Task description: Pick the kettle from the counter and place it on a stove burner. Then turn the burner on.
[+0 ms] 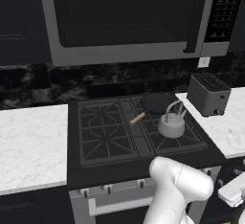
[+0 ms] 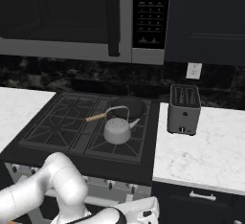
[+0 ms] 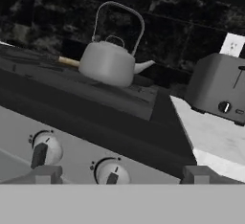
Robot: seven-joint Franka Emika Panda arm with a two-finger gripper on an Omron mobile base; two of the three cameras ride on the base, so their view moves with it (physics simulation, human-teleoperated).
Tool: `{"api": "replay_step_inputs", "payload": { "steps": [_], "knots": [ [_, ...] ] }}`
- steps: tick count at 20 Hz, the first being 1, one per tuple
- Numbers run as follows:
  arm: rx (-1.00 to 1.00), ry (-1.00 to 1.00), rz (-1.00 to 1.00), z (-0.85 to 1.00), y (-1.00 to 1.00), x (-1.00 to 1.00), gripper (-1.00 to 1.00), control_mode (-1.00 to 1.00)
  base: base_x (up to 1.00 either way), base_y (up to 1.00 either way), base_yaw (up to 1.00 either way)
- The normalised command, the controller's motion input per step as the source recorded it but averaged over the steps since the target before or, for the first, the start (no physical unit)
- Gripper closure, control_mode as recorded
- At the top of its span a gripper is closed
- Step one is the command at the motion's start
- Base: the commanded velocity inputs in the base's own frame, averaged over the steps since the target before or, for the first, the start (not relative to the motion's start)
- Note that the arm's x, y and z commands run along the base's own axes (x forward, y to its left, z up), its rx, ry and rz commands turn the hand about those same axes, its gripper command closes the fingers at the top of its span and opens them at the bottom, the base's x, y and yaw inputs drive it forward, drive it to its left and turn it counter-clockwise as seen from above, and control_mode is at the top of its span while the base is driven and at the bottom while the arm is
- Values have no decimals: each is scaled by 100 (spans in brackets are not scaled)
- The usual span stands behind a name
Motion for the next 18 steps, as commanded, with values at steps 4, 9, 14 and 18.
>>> {"api": "replay_step_inputs", "payload": {
  "steps": [4,9,14,18],
  "knots": [
    [35,0,0,-5,-6,30,-100,-100,0,0,0],
    [33,0,0,0,-10,6,-100,-100,0,0,0],
    [23,-1,0,-34,-12,0,-100,-100,0,0,0],
    [9,-9,0,-56,0,0,-100,-100,0,0,0]
  ]
}}
